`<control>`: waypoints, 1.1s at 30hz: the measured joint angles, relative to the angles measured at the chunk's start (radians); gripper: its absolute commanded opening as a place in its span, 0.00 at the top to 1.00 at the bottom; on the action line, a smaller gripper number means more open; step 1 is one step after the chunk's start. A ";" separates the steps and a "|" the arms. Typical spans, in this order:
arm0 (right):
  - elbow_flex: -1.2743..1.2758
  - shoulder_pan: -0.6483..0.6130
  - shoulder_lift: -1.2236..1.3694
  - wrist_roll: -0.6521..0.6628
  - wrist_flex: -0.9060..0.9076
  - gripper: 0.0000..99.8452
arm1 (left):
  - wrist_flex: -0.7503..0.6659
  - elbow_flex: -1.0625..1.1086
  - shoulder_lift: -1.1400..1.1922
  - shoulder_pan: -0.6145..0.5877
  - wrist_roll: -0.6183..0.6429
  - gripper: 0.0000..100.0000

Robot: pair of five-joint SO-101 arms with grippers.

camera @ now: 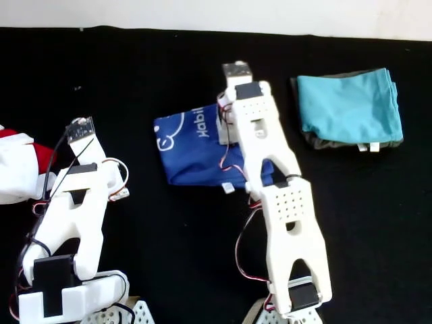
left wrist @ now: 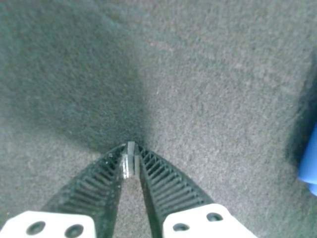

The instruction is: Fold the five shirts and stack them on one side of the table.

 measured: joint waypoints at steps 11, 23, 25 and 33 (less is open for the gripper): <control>-0.164 0.028 0.008 0.012 0.163 0.99 | 0.000 0.000 0.000 0.000 0.000 0.99; -0.647 0.169 0.009 0.144 0.221 0.99 | 0.000 0.000 0.000 0.000 0.000 0.99; -0.698 0.193 0.008 0.146 0.221 0.99 | 0.000 0.000 0.000 0.000 0.000 0.99; -0.677 0.293 -0.097 0.146 0.221 0.99 | 0.000 0.000 0.000 0.000 0.000 0.99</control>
